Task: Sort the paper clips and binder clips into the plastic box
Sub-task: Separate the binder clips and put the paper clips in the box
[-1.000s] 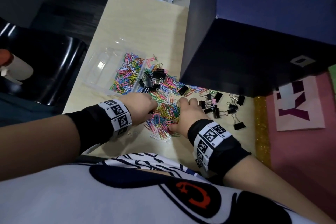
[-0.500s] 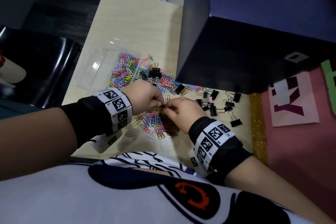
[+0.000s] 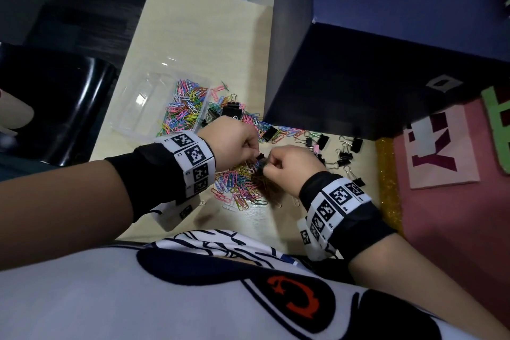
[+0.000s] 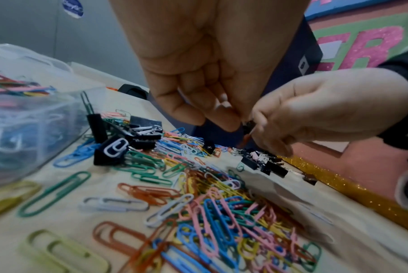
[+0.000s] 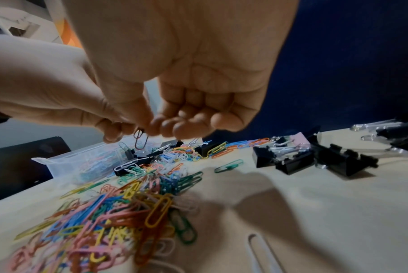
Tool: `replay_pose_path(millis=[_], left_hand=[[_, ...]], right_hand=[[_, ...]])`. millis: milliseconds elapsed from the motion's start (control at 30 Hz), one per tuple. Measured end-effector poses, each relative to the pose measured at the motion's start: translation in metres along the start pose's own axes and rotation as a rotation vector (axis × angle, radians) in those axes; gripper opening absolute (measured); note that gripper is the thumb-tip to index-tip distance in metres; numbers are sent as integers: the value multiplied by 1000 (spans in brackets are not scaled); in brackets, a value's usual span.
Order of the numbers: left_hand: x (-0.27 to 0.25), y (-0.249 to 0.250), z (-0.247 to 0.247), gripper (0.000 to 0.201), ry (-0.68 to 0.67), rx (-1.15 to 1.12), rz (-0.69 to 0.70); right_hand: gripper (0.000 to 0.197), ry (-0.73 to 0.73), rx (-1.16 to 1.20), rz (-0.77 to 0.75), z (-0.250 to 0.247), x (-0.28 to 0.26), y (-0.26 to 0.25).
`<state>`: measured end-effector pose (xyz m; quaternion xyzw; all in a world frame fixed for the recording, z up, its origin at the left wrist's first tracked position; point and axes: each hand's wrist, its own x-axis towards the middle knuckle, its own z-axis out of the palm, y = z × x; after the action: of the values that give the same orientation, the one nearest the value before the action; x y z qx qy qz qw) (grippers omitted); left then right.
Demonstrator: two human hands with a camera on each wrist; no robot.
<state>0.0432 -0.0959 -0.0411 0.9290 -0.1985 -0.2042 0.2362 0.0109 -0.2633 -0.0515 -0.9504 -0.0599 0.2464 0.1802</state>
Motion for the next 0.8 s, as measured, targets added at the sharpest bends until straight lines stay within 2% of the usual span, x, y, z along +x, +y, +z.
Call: replay_pose_path(millis=[67,133,267,333,467,567,633,700,800], left_hand=[[1,-3,-2,10,-9,0,-11],[1,-6,-4,8,-21,3,-18],[0,-6,-2,8,-22,8,-23],[0,-4,-1,10,-12,5,-15],[0,0,-1,14,-41,16,4],[-2,-1,-2,20,-52,85,25],[-4,-5,-2,28,-112,182,7],[-10,-12,-1,45,-214,297,-49],[-25,-22,1,69,-360,445,-143]], right_hand=[[15,-137,-109,29,0,0,3],[14,-157,-113,52,3,1,7],[20,26,168,45,9,2,7],[24,71,275,29,9,2,3],[12,111,226,-7,7,1,1],[13,177,144,76,2,2,11],[16,251,77,220,-3,3,22],[21,327,60,352,-8,2,29],[28,385,71,313,-8,-2,26]])
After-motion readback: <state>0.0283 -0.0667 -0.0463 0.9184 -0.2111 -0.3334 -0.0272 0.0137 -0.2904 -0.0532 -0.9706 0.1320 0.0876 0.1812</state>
